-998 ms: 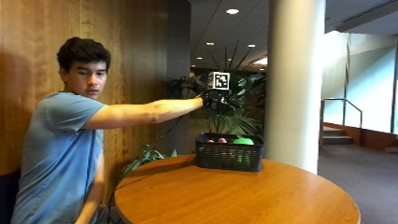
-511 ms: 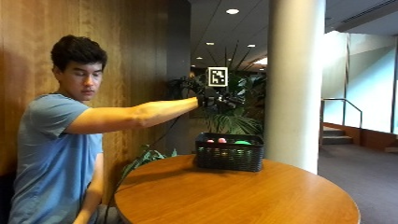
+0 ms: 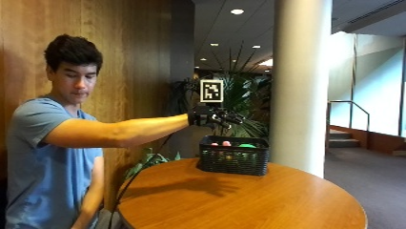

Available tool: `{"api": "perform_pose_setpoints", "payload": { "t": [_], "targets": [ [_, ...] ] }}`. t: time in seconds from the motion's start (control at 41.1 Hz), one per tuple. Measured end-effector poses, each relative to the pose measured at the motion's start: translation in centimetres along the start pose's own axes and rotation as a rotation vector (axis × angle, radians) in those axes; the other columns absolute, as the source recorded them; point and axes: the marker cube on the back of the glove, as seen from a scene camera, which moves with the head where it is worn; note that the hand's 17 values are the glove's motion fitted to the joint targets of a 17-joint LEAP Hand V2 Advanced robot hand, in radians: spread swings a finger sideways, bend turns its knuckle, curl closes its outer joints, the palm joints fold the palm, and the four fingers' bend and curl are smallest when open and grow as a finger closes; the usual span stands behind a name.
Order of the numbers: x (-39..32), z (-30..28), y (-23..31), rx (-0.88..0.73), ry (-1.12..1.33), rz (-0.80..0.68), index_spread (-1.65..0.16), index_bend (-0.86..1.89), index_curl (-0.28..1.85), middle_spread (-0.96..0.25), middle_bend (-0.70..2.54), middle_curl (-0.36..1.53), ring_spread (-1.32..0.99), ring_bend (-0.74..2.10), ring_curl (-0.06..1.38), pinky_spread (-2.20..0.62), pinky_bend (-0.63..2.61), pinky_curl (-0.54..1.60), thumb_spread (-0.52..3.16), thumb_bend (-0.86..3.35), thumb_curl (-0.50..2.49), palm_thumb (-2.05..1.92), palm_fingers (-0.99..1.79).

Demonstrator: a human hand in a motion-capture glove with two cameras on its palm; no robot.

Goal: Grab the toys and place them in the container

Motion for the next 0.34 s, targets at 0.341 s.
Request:
{"api": "perform_pose_setpoints", "payload": {
  "t": [0.341],
  "targets": [
    [2.7, 1.2, 2.1, -0.029, -0.023, -0.032, -0.25, 0.09, 0.16, 0.13, 0.16, 0.32, 0.09, 0.35, 0.35, 0.09, 1.38, 0.33, 0.98, -0.07, 0.22, -0.08, -0.18]
  ]
}}
